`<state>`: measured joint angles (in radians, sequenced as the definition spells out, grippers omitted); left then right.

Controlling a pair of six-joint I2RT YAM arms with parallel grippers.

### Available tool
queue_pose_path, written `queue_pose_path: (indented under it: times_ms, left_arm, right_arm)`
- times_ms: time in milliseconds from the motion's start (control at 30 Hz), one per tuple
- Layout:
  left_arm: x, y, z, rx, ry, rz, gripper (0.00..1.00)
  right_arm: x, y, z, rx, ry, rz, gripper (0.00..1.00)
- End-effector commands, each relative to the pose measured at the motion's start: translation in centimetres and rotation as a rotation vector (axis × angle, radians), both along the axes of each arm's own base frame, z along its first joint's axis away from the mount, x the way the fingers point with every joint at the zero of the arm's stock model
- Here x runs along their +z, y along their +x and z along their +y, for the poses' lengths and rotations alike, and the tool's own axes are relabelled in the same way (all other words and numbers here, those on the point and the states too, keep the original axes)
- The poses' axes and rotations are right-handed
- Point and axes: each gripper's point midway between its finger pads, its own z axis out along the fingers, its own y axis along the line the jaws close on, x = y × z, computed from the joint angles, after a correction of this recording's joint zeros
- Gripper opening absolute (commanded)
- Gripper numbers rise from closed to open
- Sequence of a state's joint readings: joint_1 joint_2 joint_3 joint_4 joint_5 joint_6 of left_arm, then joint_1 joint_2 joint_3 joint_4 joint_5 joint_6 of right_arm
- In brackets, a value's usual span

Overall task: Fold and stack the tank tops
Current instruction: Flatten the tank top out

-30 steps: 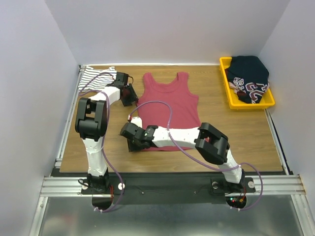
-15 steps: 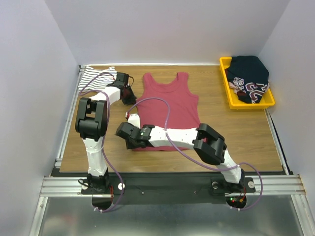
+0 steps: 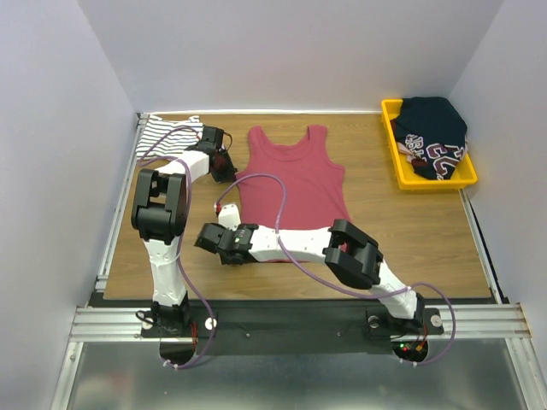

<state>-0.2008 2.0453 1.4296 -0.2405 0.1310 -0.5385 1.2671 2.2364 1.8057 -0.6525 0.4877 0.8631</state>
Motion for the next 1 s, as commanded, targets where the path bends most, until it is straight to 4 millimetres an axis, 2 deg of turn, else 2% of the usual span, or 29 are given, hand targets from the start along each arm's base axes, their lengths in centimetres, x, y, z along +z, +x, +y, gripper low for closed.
queue_pose_path:
  times_ms: [0,300,500,700,967]
  left_arm:
    - [0.0,0.2,0.0,-0.009,0.006,-0.005,0.00]
    - [0.1,0.2,-0.4,-0.020,-0.015,-0.008,0.00]
    - [-0.1,0.2,-0.4,-0.024,-0.011,-0.003,0.00]
    - [0.1,0.2,-0.4,-0.022,-0.015,-0.008,0.00]
    - [-0.1,0.1,-0.4,-0.026,-0.014,-0.004,0.00]
  right_arm:
    - [1.2,1.2,-0.5,-0.049,-0.029,-0.071,0.38]
    - [1.6,1.6,0.6,-0.049,-0.059,-0.103,0.38]
    - [1.9,1.7,-0.1,-0.064,-0.086,-0.120,0.39]
    - [1.4,1.5,-0.9,-0.071,-0.113,-0.118,0.39]
    - [0.3,0.6,0.2,-0.048,-0.106,-0.085,0.38]
